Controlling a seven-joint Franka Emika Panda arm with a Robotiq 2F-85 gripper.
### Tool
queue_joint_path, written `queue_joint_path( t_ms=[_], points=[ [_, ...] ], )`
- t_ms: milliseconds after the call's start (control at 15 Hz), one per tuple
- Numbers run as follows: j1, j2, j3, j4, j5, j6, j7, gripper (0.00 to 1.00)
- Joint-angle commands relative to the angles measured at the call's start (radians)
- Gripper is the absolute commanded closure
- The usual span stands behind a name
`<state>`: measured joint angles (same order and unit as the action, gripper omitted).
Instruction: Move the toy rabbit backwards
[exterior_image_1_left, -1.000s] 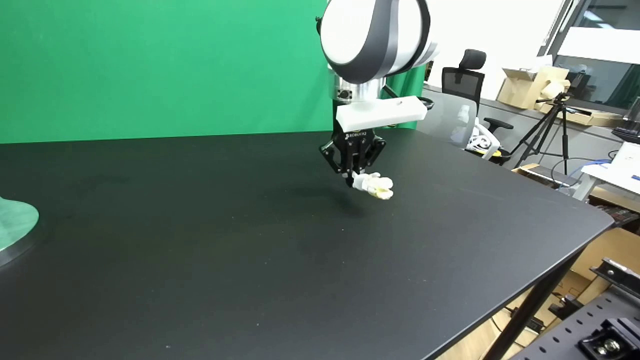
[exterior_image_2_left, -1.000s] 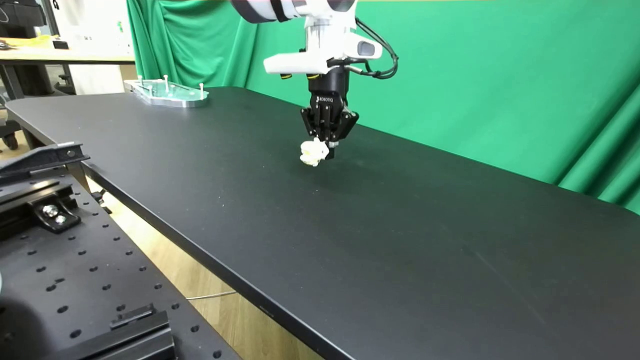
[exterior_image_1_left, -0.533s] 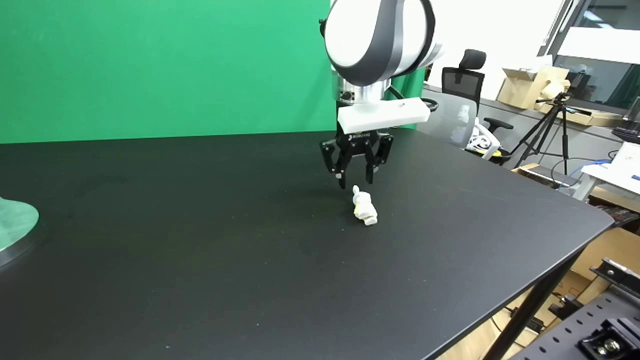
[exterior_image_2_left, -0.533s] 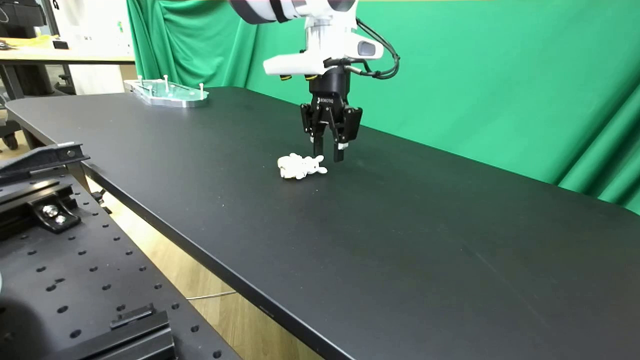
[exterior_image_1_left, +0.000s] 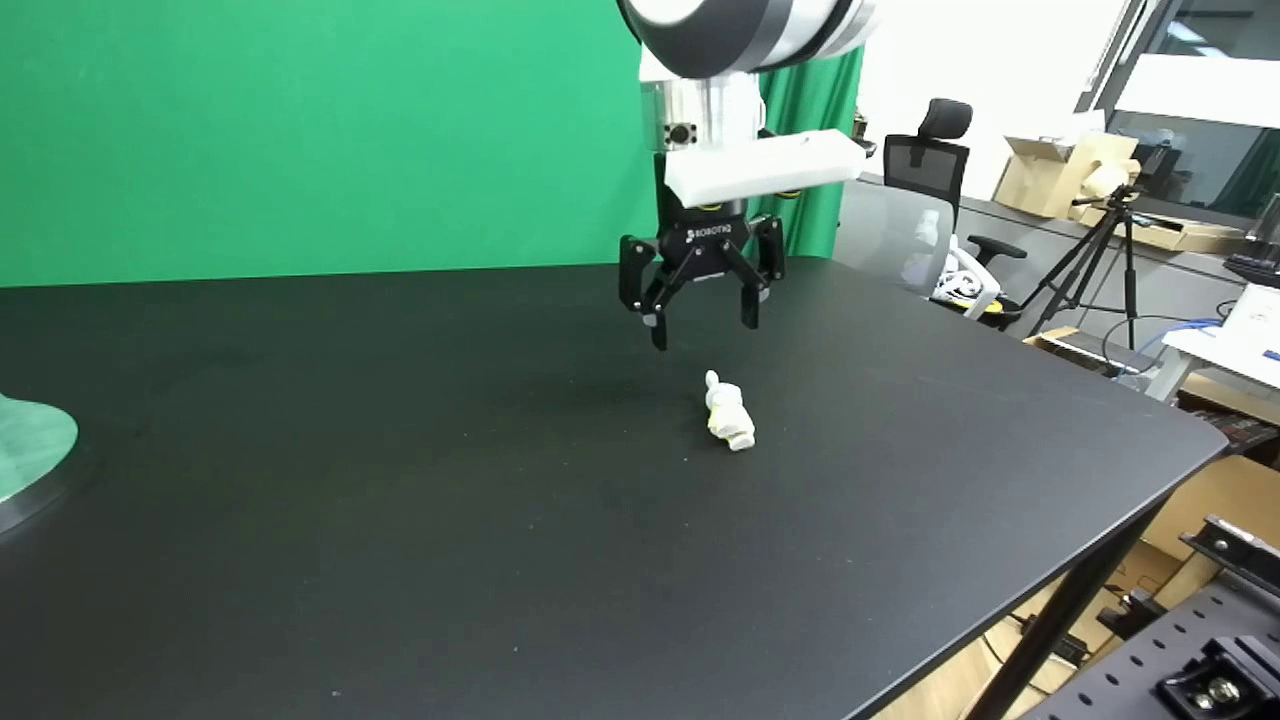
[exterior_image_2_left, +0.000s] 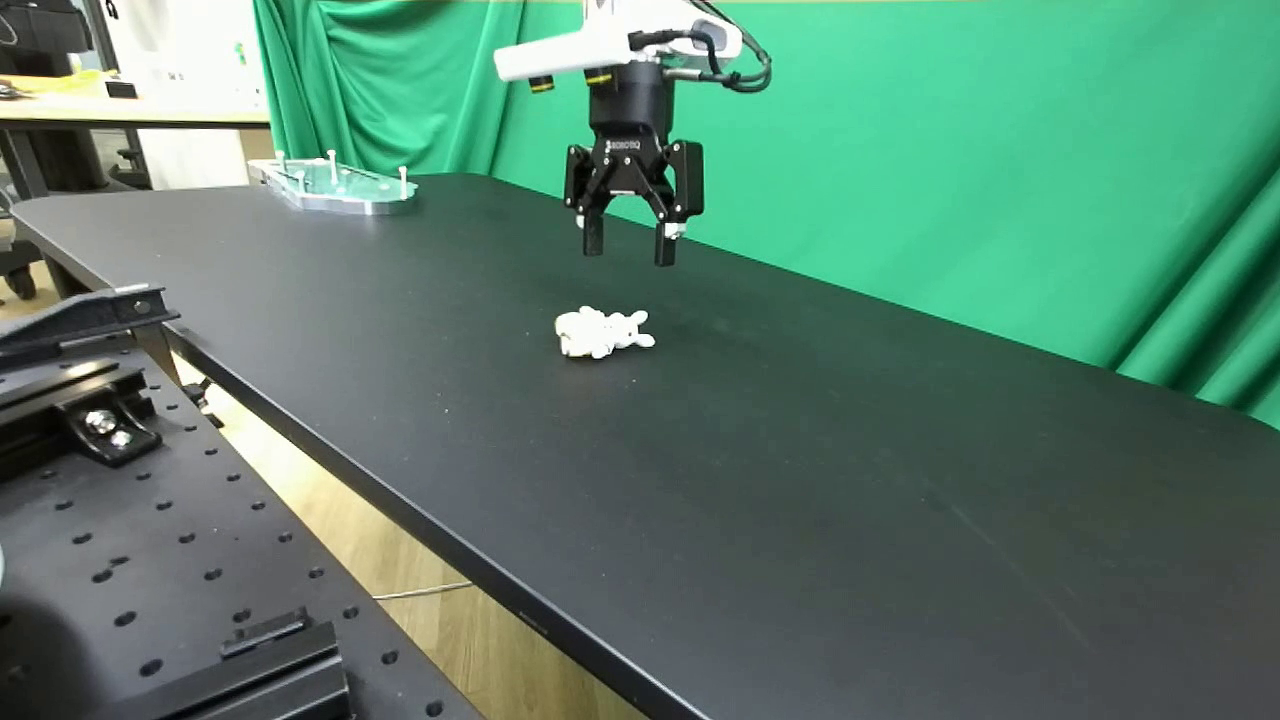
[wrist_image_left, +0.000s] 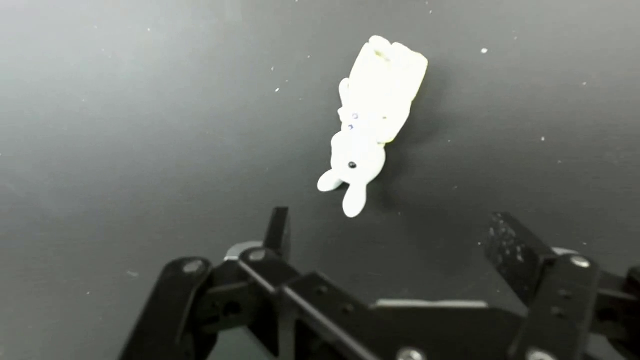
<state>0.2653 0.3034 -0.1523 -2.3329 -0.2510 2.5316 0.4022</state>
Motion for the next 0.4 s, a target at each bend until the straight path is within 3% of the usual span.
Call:
queue_joint_path(
  t_ms=[0,200,333],
  points=[
    [-0.006,-0.103,0.015,-0.038,-0.108,-0.051,0.062,0.0],
    [-0.04,-0.151,0.062,-0.051,-0.101,-0.078,-0.007,0.0],
    [-0.084,-0.168,0.116,-0.054,0.006,-0.131,-0.165,0.0]
  ],
)
